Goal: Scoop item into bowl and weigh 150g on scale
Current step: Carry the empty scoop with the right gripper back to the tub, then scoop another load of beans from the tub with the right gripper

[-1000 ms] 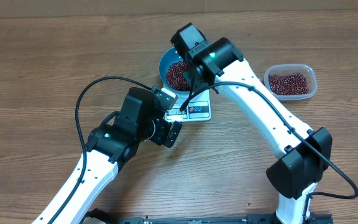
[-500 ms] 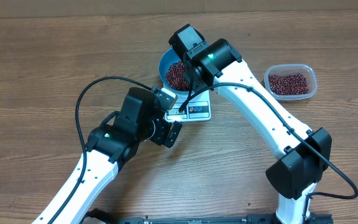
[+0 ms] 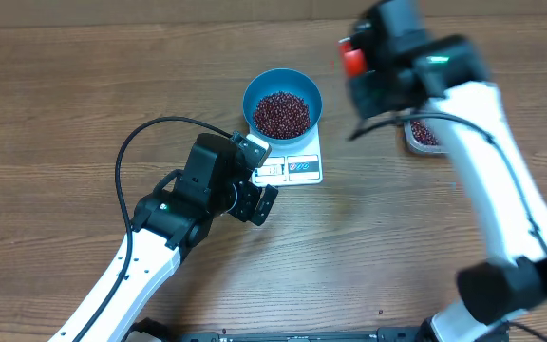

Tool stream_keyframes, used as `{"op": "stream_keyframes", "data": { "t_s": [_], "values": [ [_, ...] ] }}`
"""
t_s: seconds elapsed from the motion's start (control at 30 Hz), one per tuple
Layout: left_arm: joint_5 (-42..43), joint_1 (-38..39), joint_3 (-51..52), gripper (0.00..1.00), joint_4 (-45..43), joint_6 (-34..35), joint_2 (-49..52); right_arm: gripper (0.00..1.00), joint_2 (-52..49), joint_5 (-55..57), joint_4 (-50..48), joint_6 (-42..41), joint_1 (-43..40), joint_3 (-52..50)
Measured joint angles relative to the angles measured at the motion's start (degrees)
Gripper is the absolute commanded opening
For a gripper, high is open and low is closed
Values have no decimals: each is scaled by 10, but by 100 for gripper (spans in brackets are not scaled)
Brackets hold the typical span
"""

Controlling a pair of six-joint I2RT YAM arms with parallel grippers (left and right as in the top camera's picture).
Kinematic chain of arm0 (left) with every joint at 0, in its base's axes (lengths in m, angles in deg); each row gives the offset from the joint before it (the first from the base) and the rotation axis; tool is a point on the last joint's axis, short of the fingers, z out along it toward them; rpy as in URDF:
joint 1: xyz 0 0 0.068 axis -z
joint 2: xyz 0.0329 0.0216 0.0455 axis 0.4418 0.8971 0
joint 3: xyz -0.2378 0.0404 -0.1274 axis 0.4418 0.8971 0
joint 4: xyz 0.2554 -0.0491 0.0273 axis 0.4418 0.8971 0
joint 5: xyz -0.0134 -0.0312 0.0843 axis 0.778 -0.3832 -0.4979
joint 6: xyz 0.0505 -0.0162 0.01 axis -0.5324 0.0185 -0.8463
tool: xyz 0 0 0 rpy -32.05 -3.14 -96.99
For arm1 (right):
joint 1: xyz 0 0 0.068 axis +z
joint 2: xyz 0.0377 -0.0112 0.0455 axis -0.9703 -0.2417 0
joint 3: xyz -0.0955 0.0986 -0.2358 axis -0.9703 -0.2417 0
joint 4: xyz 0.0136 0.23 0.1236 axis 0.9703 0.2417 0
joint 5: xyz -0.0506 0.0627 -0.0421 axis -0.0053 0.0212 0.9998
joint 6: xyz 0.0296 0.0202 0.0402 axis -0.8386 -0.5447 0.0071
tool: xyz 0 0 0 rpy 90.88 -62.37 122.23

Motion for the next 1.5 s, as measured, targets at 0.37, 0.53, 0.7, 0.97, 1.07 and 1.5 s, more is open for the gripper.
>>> {"op": "stream_keyframes", "data": {
  "t_s": [0.37,0.53,0.7,0.97,1.07,1.5],
  "values": [
    [0,0,0,99,0,0,0,4,55,-33,100,10,-223,-4],
    [0,0,0,100,0,0,0,4,55,-33,71,17,-281,-85],
    [0,0,0,100,0,0,0,4,52,-34,-10,28,-292,-189],
    [0,0,0,100,0,0,0,4,34,-35,-93,70,-290,-273],
    [0,0,0,100,0,0,0,4,28,-35,-122,88,-290,-289],
    [0,0,0,100,0,0,0,4,-19,-75,-160,145,-290,-320]
  ]
}}
